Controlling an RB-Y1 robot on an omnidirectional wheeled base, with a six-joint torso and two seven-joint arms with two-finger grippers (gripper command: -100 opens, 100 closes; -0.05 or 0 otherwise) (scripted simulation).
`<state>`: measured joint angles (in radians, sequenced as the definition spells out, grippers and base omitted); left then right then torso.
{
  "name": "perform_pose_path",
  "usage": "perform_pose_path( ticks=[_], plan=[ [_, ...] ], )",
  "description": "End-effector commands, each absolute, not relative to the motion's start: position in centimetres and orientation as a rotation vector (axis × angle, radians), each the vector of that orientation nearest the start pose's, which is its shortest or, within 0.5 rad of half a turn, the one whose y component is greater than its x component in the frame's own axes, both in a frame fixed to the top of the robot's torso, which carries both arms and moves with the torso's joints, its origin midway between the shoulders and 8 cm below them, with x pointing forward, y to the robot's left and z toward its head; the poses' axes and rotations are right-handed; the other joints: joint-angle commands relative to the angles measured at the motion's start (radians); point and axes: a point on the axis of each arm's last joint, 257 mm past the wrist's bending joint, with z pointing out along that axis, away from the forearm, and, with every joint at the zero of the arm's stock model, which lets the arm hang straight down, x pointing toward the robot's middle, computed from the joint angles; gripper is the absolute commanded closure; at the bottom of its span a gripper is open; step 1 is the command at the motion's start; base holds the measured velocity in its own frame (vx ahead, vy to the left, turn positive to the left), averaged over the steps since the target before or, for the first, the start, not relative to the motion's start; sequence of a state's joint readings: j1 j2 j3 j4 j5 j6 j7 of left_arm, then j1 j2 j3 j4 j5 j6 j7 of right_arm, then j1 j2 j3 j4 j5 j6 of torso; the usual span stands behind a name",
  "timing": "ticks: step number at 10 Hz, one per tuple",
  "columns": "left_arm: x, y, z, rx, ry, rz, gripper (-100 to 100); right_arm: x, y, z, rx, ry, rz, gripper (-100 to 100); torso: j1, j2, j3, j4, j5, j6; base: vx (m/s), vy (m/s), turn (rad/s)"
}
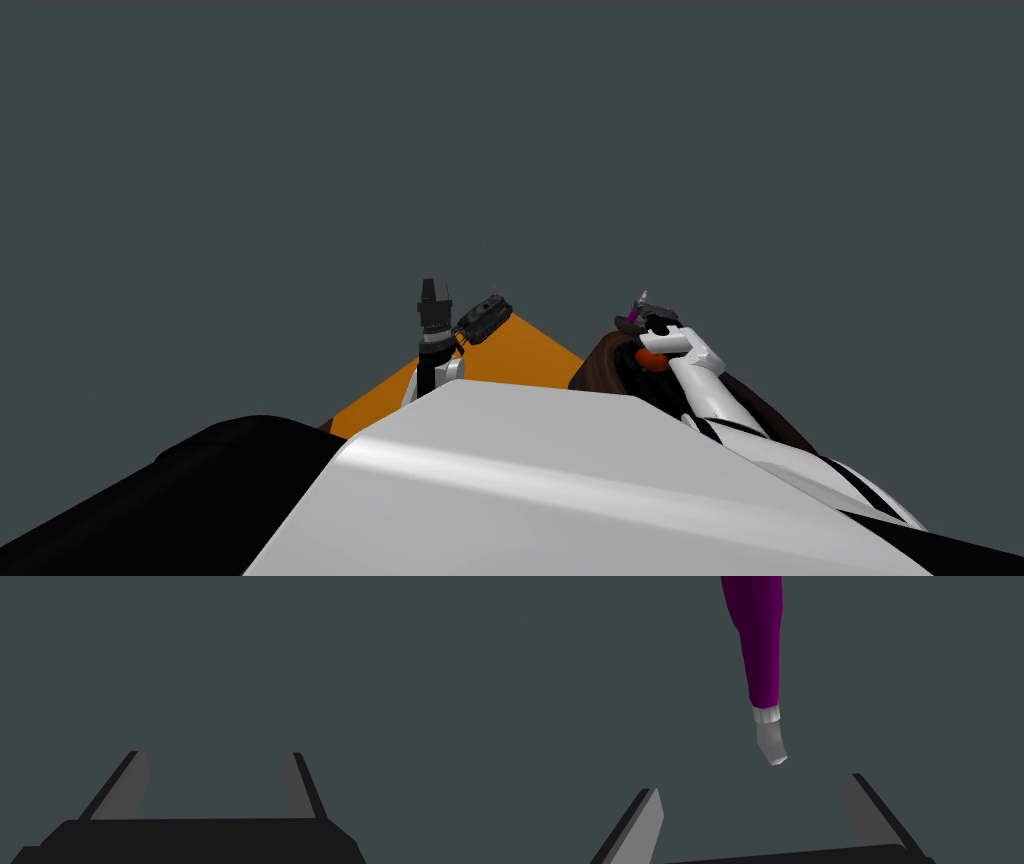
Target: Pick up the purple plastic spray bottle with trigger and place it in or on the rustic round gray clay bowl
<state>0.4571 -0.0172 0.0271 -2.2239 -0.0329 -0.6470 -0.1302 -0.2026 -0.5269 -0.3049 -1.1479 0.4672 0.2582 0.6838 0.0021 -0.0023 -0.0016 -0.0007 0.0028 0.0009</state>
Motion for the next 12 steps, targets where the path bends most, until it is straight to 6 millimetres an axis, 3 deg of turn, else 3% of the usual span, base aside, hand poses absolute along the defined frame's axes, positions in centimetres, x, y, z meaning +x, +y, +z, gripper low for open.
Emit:
perform_pose_path(
  ticks=[1,2,4,5,7,9,10,11,12],
  plan=[
    [33.1,27.7,4.0,-0.498,0.553,-1.175,0,53.4,-61.4,-22.9,0.495,1.720,-0.445,-100,0.000,0.000,0.000,0.000,0.000,0.000,-0.013,0.046,-0.001],
    [33.1,27.7,4.0,-0.497,0.553,-1.175,0,52.7,-62.0,-24.5,0.513,1.751,-0.455,-100,-0.001,-0.001,-0.001,0.000,0.000,0.000,-0.001,0.012,0.013],
    [33.1,27.7,4.0,-0.497,0.553,-1.174,0,52.4,-62.2,-25.3,0.522,1.766,-0.460,-100,-0.004,-0.002,-0.001,-0.001,-0.001,0.000,0.003,-0.008,0.000],
    [33.1,27.7,4.0,-0.497,0.553,-1.174,0,54.3,-62.2,-22.9,0.465,1.733,-0.452,-100,-0.005,-0.002,-0.001,-0.001,-0.001,0.000,-0.029,0.046,-0.118],
    [33.1,27.7,4.0,-0.497,0.553,-1.175,0,55.7,-61.8,-22.0,0.474,1.722,-0.432,-100,0.000,0.000,0.000,0.000,0.000,0.000,-0.032,0.053,-0.064],
    [33.1,27.7,4.0,-0.497,0.553,-1.175,0,54.8,-62.6,-24.3,0.499,1.764,-0.446,-100,-0.003,-0.002,-0.001,0.000,-0.001,0.000,-0.002,0.005,0.008],
    [33.1,27.7,4.0,-0.497,0.553,-1.175,0,56.7,-62.6,-21.3,0.442,1.723,-0.435,-100,-0.004,-0.002,-0.001,-0.001,-0.001,0.000,-0.037,0.050,-0.156],
    [33.1,27.7,4.0,-0.498,0.553,-1.174,0,57.5,-62.4,-21.0,0.454,1.722,-0.426,-100,-0.001,0.000,0.000,0.000,0.000,0.001,-0.042,0.059,-0.101],
    [33.1,27.7,4.0,-0.497,0.553,-1.175,0,57.1,-62.8,-22.4,0.475,1.750,-0.431,-100,0.000,0.000,0.000,0.000,0.000,0.000,-0.018,0.028,0.012]
  ],
)
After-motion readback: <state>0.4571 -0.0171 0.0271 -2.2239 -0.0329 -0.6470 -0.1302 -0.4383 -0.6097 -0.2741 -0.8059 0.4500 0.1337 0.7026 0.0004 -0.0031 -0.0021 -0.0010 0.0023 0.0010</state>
